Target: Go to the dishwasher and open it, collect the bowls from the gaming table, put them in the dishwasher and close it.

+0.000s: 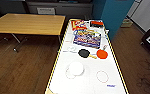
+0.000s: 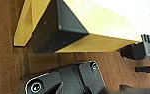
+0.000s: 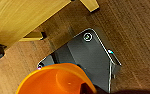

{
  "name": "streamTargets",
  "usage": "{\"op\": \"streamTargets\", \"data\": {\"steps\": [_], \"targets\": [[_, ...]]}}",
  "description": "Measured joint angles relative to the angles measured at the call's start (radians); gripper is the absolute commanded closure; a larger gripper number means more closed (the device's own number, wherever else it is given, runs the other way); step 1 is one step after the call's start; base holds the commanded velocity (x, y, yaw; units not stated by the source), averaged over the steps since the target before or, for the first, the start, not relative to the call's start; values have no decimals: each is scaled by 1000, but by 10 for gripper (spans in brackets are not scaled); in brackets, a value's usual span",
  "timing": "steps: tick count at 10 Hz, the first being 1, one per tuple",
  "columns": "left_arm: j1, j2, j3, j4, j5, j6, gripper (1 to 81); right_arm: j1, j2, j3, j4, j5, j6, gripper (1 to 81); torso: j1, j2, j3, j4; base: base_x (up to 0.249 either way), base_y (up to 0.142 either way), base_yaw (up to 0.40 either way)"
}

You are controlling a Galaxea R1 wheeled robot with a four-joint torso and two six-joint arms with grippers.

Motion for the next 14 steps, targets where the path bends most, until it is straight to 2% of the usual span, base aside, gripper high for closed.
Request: {"op": "streamTargets", "data": {"steps": [1,3,5,6,7,11,13,14], "targets": [[-52,-8,28,0,9,-22,10,0,0,-1,-1,1,0,811,0,0,0,0,0,0,0],[-127,-34,67,-7,93,-93,10,0,6,-15,-2,-2,0,811,0,0,0,0,0,0,0],[-269,-48,74,-6,90,-136,10,-1,10,-18,-3,-3,0,811,0,0,0,0,0,0,0],[-320,-45,81,-6,109,-161,10,0,10,-20,-3,0,0,811,0,0,0,0,0,0,0],[-343,-41,87,-6,156,-184,10,0,11,-20,-3,-1,0,811,0,0,0,0,0,0,0],[-469,51,92,-6,275,-284,10,0,16,-21,-3,-1,1,811,0,0,0,0,0,0,0],[-524,79,92,-6,337,-319,10,0,16,-20,-3,-1,1,811,0,0,-1,0,0,0,0],[-558,93,91,-6,357,-367,10,0,16,-20,-3,0,1,811,0,0,-1,0,0,0,0]]}}
